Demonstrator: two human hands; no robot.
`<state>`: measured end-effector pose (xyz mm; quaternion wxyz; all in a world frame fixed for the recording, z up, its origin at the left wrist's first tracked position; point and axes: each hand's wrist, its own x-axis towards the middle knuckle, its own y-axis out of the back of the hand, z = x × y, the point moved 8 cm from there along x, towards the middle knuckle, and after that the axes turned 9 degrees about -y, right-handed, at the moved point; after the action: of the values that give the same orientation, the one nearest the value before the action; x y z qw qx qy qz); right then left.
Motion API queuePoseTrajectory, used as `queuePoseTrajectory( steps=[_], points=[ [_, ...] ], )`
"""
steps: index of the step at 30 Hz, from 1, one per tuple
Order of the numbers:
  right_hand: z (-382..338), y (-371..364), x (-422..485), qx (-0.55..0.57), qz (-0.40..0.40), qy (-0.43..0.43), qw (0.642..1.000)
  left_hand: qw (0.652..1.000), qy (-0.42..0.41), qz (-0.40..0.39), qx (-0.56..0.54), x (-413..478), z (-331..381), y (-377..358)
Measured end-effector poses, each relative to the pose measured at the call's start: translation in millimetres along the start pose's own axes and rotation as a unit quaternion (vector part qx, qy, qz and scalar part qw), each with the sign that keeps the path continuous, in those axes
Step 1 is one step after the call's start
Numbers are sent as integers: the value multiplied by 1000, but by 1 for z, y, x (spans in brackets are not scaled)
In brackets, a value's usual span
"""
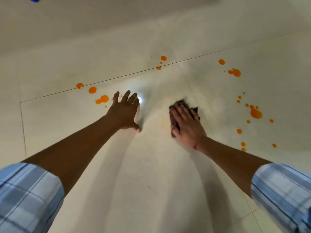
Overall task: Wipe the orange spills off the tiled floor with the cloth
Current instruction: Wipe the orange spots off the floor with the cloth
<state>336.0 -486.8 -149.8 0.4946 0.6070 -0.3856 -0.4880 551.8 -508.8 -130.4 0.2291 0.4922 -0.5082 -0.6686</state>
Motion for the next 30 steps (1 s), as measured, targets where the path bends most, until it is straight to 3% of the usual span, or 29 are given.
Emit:
queuePoseTrajectory(
  steps=[2,3,6,9,10,12,15,18,21,24,27,30],
  points=[
    [-13,6,33,29,13,-112,993,999,30,23,-2,-22,-12,-10],
    [-39,7,44,47,13,-115,992,998,50,27,-10,-34,-19,-16],
    [-145,-1,31,48,-4,34,998,991,126,2,-54,-75,-54,-40],
    [-160,-7,-22,11,-34,146,989,968,217,-38,-122,-120,-101,-61],
    [-144,-9,-24,-1,-34,159,987,960,234,-56,-144,-125,-110,-66],
    [-127,-3,0,-13,-29,106,994,942,262,-84,-190,-144,-127,-81],
    [-160,3,53,29,4,-43,999,934,253,-102,-229,-151,-137,-104],
    [-226,-7,34,23,-16,55,998,931,254,-110,-239,-151,-135,-109],
    [-205,-8,-5,-4,-53,133,990,926,256,-108,-256,-149,-131,-103],
    [-159,-3,17,-21,-52,72,996,917,261,-104,-283,-150,-133,-102],
    [-175,9,81,-1,-9,-19,1000,913,250,-103,-306,-148,-137,-111],
    [-255,9,103,5,31,43,999,919,245,-85,-298,-145,-142,-119]
  ],
)
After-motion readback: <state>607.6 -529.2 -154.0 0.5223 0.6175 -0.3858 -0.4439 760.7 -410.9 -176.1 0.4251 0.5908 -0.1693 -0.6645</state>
